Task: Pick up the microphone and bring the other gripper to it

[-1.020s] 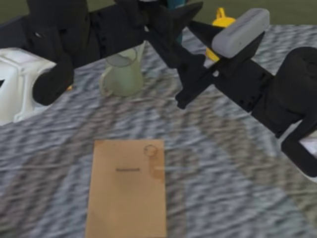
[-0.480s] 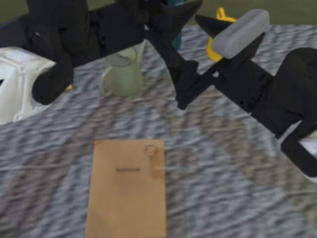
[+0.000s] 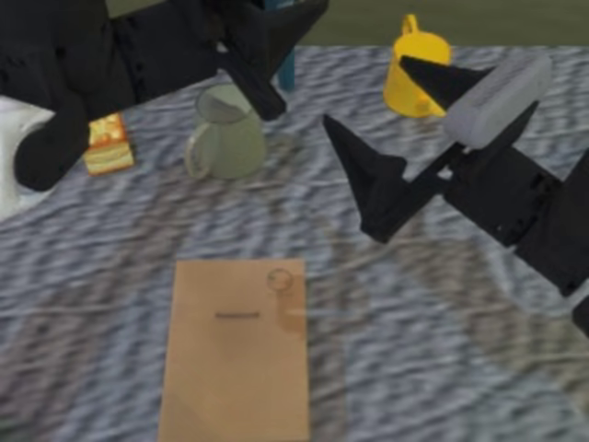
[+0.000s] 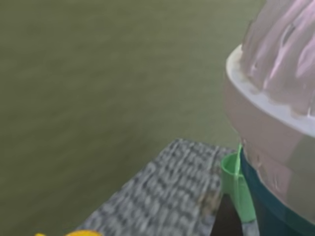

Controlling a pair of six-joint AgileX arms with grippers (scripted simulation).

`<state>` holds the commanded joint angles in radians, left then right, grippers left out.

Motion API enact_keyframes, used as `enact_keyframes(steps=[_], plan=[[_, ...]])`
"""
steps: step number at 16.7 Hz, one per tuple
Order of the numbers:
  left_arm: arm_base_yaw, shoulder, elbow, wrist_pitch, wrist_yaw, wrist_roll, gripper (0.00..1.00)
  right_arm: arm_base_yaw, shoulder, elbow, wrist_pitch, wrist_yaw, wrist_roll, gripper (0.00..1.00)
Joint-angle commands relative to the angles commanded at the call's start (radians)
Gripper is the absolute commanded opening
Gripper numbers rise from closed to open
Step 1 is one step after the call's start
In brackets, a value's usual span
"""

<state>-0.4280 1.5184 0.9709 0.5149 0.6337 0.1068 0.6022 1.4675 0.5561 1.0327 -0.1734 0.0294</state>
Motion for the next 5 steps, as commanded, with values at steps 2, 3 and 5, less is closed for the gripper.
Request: enact_keyframes(steps=[2, 3, 5], plan=[[0.043, -0.021, -0.019, -0.003, 0.036, 0.001, 0.0, -0.008, -0.069, -0.074, 0.005, -0.014, 0.002, 1.0], [0.057, -0.028, -0.026, -0.004, 0.048, 0.002, 0.0, -0.011, -0.09, -0.095, 0.008, -0.019, 0.003, 1.0], [0.067, -0.032, -0.03, -0.004, 0.057, 0.002, 0.0, -0.012, -0.102, -0.107, 0.01, -0.022, 0.003, 1.0]])
